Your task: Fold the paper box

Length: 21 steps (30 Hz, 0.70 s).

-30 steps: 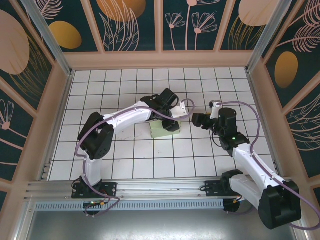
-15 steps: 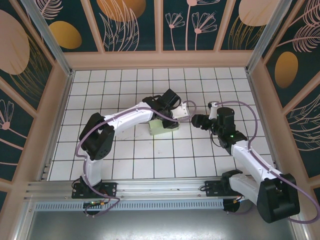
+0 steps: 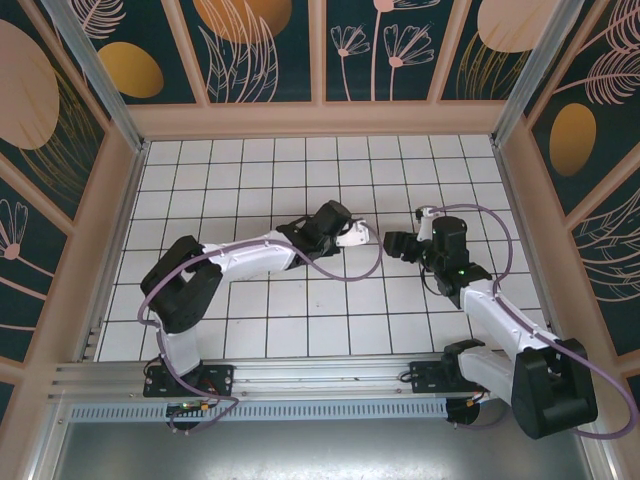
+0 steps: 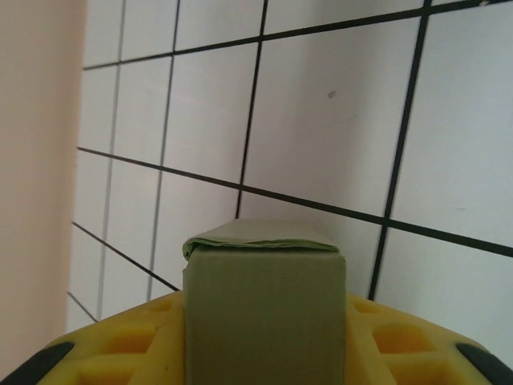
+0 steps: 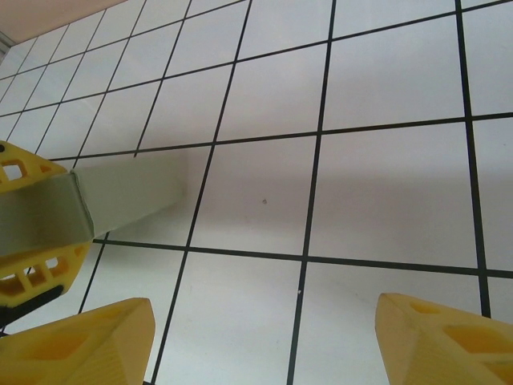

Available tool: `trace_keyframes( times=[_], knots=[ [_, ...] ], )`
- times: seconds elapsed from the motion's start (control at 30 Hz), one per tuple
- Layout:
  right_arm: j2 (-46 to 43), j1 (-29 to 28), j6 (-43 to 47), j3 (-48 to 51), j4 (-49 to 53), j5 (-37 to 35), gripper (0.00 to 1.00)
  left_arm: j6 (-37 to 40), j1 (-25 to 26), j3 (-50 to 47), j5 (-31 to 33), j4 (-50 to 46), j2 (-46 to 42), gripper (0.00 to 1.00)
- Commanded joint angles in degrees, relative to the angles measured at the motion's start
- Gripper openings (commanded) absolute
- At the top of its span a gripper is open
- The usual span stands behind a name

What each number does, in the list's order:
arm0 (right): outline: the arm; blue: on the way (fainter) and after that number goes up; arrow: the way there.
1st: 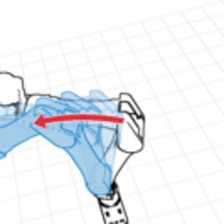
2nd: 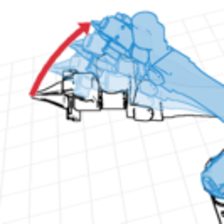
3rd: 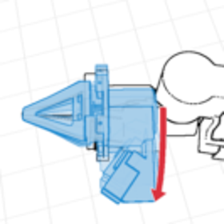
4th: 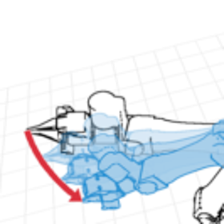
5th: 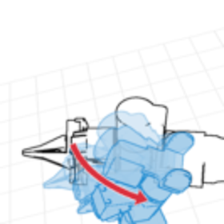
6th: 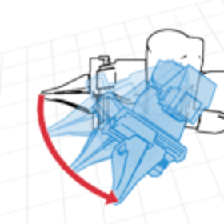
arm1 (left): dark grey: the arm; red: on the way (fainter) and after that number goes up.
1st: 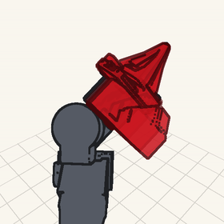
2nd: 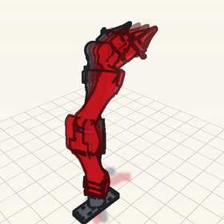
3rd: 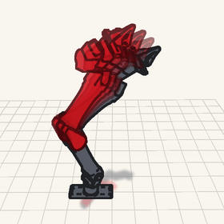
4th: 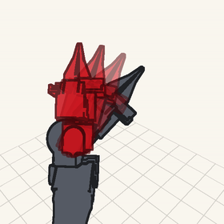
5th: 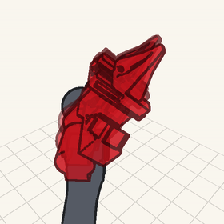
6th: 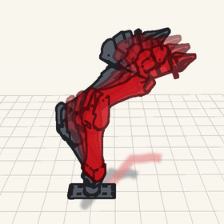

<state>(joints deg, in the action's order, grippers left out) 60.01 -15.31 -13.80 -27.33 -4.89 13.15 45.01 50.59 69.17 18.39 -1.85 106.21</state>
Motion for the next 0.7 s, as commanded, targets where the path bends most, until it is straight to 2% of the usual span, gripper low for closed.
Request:
trace_keyframes(
  times=[0.0, 0.1, 0.2, 0.37, 0.5, 0.67],
  knots=[
    [0.7, 0.5, 0.2, 0.9, -2.4, -0.4, 0.73, 8.2, 0.3, -2.5, 3.6, 11.6, 0.8, 0.33],
    [1.1, 0.7, -0.2, 1.0, -2.7, -0.4, 0.73, 8.5, 0.2, -3.1, 3.9, 12.4, 2.5, 0.34],
    [1.0, 0.6, -0.2, 0.8, -2.8, -0.4, 0.73, 5.8, 0.3, -2.7, 2.1, 11.2, 2.1, 0.39],
    [0.8, 0.8, -0.2, 0.2, -2.7, -0.1, 0.73, -0.8, 0.3, -1.3, -2.8, 7.7, 0.3, 0.78],
    [-0.1, 1.1, -0.1, -0.1, -3.9, -0.8, 0.78, -7.5, 0.0, -3.8, -4.4, 11.6, -3.3, 0.97],
    [-0.9, 2.1, 0.7, 0.6, -9.2, -4.9, 0.87, -20.8, -4.3, -8.9, -12.0, 15.8, -12.5, 0.98]
  ],
)
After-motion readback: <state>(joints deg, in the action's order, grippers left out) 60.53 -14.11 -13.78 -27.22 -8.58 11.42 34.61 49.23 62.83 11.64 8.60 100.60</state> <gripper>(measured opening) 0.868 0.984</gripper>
